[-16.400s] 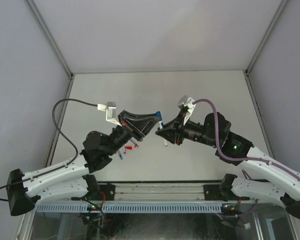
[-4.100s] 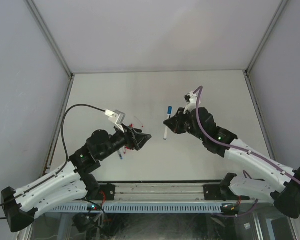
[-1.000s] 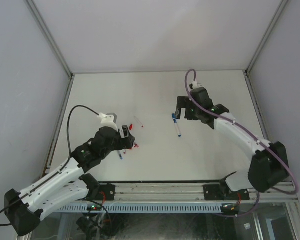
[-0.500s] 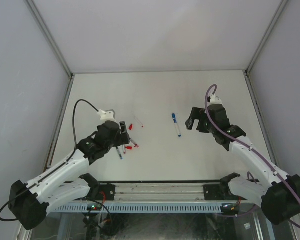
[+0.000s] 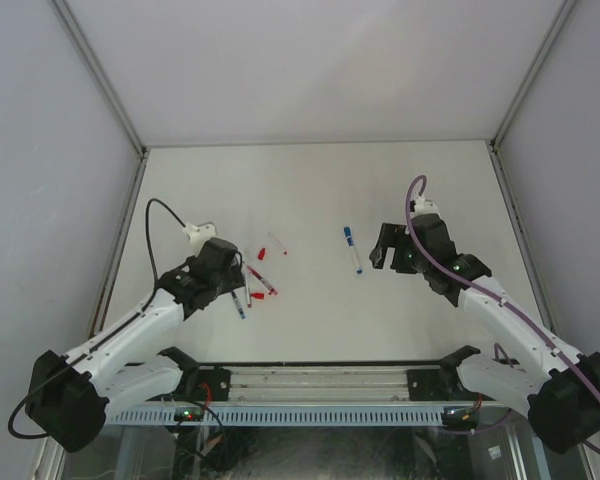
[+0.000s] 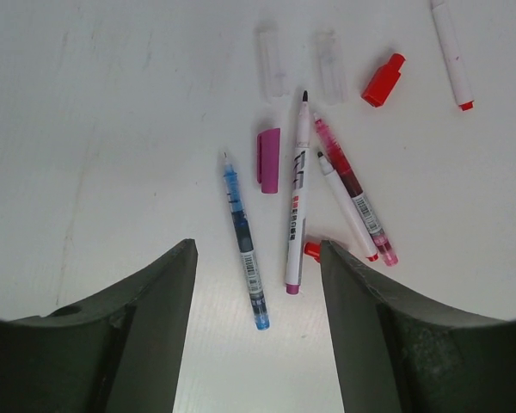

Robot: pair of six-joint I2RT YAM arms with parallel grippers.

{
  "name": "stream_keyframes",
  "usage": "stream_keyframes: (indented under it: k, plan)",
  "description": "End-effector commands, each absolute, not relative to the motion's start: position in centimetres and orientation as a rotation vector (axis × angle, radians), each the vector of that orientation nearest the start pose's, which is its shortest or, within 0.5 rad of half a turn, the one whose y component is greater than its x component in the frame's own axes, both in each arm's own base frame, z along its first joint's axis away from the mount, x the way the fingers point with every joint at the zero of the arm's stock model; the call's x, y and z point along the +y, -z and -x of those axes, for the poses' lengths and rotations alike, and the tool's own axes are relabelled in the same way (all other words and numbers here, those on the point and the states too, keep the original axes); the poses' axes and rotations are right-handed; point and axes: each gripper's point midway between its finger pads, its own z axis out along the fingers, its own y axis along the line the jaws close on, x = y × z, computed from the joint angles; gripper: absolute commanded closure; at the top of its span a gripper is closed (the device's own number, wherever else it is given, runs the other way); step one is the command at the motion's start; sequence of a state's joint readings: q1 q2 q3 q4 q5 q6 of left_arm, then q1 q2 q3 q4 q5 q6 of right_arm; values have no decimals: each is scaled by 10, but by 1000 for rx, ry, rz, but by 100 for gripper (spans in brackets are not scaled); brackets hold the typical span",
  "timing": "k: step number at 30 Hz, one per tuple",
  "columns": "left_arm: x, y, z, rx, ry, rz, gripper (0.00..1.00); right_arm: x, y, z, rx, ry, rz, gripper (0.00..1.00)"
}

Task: Insert the pens into the pen caps
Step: Pick up the pen from the center of the board.

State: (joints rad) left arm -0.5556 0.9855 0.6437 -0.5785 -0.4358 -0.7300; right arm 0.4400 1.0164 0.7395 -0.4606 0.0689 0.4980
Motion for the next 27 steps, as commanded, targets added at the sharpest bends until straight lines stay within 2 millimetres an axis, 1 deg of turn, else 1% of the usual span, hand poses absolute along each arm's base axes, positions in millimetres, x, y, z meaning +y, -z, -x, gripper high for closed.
stream_keyframes:
  k: [1, 4, 7, 9, 13, 19, 23, 27]
  plan:
    - [-93, -83, -242, 2348, 81, 469, 37, 156, -141, -265, 2301, -499, -46, 15]
    - [-97, -72, -244, 2380, 67, 459, 40, 166, -140, -263, 2300, -518, -15, 17]
    - [-93, -62, -244, 2417, 2, 458, 41, 173, -141, -262, 2287, -534, -13, 19]
    - [-93, -57, -244, 2420, -8, 469, 42, 179, -143, -260, 2273, -558, -5, 20]
    - [-100, -55, -246, 2417, 41, 459, 46, 187, -142, -258, 2270, -574, 22, 22]
    - [-113, -59, -255, 2427, 65, 356, 47, 194, -137, -256, 2288, -592, 38, 26]
    - [-117, -53, -257, 2459, 46, 327, 53, 200, -140, -254, 2280, -615, 50, 30]
    - [-122, -48, -260, 2478, 56, 319, 56, 202, -137, -253, 2289, -615, 51, 31]
